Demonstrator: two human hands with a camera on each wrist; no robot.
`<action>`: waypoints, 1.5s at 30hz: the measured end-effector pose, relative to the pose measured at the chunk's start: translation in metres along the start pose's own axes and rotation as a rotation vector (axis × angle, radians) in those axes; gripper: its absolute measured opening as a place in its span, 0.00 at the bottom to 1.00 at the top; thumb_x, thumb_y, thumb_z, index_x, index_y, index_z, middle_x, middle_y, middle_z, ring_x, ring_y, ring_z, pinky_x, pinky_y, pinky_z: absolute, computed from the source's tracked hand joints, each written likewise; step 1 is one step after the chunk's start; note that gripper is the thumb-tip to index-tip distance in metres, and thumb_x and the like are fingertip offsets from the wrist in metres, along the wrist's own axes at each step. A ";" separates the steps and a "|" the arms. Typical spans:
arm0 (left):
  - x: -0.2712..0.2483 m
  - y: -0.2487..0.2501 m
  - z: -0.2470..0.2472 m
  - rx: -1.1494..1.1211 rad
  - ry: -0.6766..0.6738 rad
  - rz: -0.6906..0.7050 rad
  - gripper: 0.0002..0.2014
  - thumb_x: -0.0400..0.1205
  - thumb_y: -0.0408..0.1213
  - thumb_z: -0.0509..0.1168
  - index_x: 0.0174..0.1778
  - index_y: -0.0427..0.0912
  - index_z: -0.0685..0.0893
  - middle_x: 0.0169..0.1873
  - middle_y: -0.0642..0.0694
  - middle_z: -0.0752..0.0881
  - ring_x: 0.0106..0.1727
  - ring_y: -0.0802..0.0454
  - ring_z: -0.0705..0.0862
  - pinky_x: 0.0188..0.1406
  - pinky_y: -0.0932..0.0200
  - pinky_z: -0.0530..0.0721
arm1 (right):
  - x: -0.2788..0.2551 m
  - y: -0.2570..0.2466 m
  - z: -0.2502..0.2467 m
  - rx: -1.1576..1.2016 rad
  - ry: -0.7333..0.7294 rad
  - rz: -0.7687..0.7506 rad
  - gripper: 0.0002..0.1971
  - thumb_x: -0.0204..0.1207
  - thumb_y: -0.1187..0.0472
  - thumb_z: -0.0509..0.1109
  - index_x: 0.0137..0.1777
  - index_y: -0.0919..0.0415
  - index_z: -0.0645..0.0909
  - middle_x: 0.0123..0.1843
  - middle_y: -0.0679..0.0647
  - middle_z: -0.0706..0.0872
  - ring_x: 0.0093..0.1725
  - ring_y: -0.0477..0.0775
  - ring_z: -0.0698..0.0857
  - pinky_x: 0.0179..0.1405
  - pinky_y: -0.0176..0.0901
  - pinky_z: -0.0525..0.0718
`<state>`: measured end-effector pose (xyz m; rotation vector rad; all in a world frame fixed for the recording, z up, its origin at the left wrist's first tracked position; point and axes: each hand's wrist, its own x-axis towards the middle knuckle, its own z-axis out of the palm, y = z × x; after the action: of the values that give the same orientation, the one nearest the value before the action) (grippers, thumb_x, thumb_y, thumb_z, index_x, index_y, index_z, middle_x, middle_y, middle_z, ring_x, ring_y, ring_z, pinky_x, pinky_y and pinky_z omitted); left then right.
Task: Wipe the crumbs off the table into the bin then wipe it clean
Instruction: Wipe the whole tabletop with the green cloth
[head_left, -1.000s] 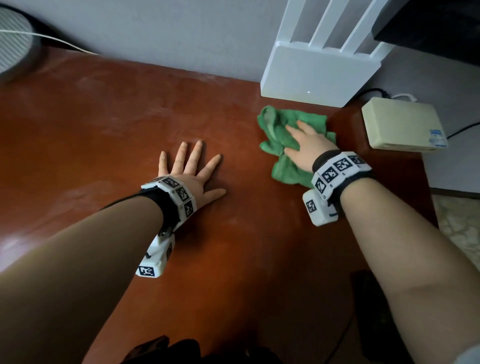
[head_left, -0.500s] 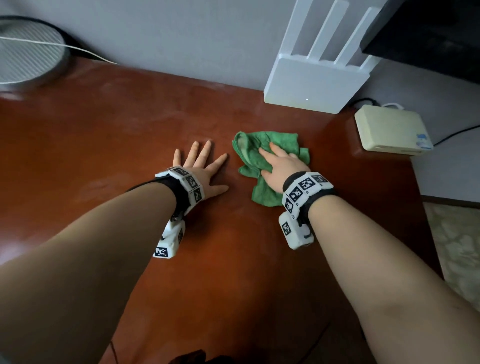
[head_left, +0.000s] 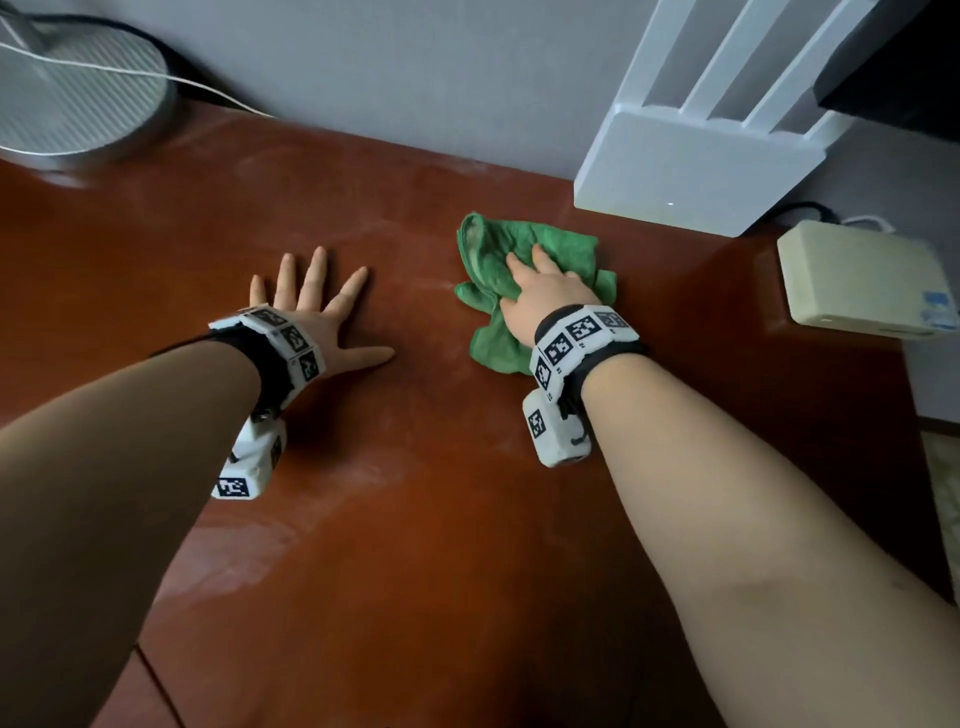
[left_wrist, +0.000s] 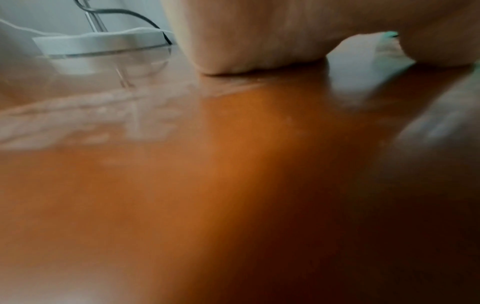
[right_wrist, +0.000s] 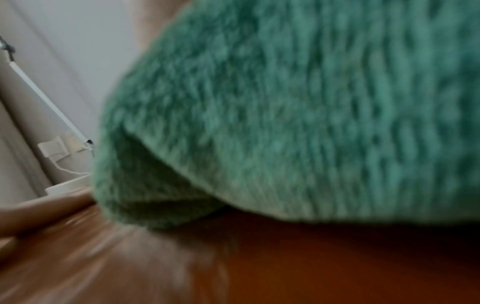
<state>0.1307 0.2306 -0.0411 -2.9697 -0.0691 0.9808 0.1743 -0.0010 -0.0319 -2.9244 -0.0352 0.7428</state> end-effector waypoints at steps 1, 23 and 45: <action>0.002 -0.001 0.000 0.003 -0.007 0.006 0.48 0.68 0.78 0.50 0.76 0.67 0.29 0.79 0.49 0.26 0.80 0.42 0.30 0.78 0.38 0.37 | 0.009 -0.006 -0.003 0.007 -0.007 0.015 0.29 0.82 0.51 0.52 0.82 0.41 0.48 0.85 0.42 0.44 0.78 0.60 0.60 0.69 0.52 0.72; 0.010 -0.013 -0.005 -0.009 -0.112 0.091 0.53 0.68 0.76 0.56 0.76 0.64 0.26 0.76 0.46 0.21 0.77 0.38 0.24 0.75 0.32 0.34 | 0.038 -0.058 -0.008 -0.008 -0.027 -0.153 0.30 0.81 0.48 0.56 0.81 0.37 0.50 0.84 0.40 0.43 0.81 0.61 0.59 0.78 0.49 0.65; 0.013 -0.014 -0.001 -0.021 -0.093 0.085 0.53 0.67 0.76 0.56 0.76 0.65 0.26 0.76 0.46 0.22 0.77 0.37 0.24 0.74 0.31 0.34 | 0.104 -0.073 -0.043 -0.038 -0.004 -0.071 0.31 0.78 0.54 0.56 0.81 0.44 0.54 0.85 0.49 0.47 0.81 0.63 0.59 0.80 0.53 0.61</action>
<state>0.1415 0.2456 -0.0473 -2.9666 0.0465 1.1346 0.2870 0.0716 -0.0345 -2.9399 -0.1538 0.7447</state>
